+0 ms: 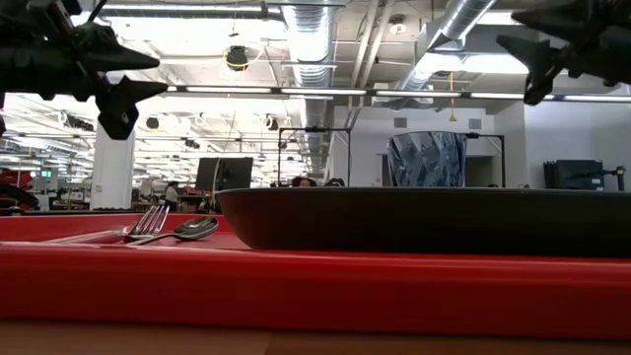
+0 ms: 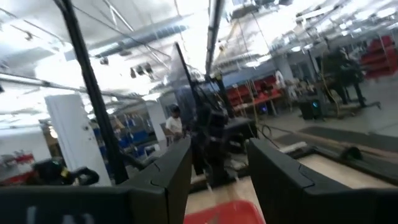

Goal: Pick and place plate/cup/fork/spoon on tray
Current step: Return to Home Position

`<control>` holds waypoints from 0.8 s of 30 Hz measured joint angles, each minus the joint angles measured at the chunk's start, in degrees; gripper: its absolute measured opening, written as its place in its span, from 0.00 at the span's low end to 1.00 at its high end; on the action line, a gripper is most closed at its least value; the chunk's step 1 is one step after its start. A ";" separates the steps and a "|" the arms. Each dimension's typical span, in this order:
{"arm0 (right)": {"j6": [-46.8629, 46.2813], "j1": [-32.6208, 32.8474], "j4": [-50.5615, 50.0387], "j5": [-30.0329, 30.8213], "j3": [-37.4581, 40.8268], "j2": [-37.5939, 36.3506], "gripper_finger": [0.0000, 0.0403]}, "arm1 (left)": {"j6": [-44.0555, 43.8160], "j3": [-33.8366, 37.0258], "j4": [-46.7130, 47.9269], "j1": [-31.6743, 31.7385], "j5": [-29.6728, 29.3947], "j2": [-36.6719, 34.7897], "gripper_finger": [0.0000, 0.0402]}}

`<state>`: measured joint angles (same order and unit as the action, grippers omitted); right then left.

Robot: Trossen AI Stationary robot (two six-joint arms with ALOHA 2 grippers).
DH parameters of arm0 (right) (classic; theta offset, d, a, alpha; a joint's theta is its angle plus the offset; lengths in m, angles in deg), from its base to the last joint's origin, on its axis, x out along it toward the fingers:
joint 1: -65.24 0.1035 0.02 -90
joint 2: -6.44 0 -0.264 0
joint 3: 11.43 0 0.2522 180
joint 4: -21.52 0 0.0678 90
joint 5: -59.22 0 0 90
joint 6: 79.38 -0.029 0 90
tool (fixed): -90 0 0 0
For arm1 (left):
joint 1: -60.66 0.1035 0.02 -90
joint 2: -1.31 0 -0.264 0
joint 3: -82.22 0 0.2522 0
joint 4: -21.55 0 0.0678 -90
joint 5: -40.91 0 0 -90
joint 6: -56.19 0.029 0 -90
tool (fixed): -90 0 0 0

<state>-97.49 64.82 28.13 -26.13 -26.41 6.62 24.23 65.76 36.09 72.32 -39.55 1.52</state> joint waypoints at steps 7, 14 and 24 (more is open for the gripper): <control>2.23 1.24 -4.76 3.04 0.59 1.71 0.45 | 3.87 2.04 -3.69 0.00 -2.35 0.02 0.36; 2.49 1.32 -7.64 3.34 0.59 1.65 0.45 | 6.88 2.09 -3.37 0.00 -6.34 0.02 0.36; 1.64 1.32 -12.20 3.00 0.59 1.67 0.45 | 6.14 2.16 -2.80 0.00 -8.82 0.02 0.36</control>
<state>-95.85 66.15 15.93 -23.13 -25.81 8.29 30.36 67.92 33.29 72.32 -48.37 1.54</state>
